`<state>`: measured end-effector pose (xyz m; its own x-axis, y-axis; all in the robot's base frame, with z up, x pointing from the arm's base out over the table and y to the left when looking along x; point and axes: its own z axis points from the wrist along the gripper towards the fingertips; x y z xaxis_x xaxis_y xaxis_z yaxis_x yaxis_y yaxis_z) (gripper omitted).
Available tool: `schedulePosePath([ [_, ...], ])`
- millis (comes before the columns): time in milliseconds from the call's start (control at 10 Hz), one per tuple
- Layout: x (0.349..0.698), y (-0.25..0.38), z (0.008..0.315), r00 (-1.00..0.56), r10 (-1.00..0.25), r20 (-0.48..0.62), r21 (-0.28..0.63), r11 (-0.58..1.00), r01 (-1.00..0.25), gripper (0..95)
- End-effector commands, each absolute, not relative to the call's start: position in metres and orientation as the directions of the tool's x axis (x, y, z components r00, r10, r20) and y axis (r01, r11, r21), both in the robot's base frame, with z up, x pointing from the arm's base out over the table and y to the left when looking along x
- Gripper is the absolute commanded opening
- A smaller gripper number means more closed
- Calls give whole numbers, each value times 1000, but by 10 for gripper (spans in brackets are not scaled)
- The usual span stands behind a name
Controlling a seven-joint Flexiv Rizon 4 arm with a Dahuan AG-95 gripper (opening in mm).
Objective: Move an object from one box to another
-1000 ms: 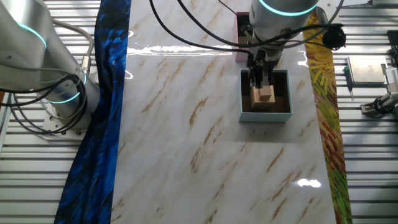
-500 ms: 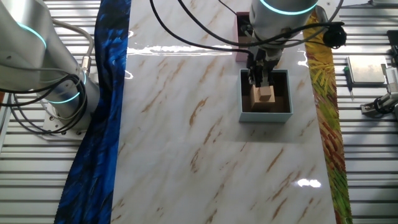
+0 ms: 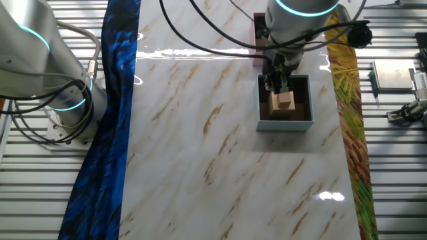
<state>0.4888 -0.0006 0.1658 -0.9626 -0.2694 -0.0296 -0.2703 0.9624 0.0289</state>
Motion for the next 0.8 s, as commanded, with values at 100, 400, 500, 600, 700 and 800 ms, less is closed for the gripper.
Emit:
schedulePosePath([
  [100,490,-3,154,-792,-610,-24,26,791,-611,0],
  [400,515,-7,141,-544,-839,-22,5,544,-839,0],
  [500,525,-8,140,-487,-873,-26,6,487,-873,0],
  [600,537,-8,140,-443,-896,-24,8,442,-897,0],
  [700,544,-9,140,-419,-908,-20,8,419,-908,0],
  [800,567,-13,138,-367,-930,-20,11,367,-930,0],
])
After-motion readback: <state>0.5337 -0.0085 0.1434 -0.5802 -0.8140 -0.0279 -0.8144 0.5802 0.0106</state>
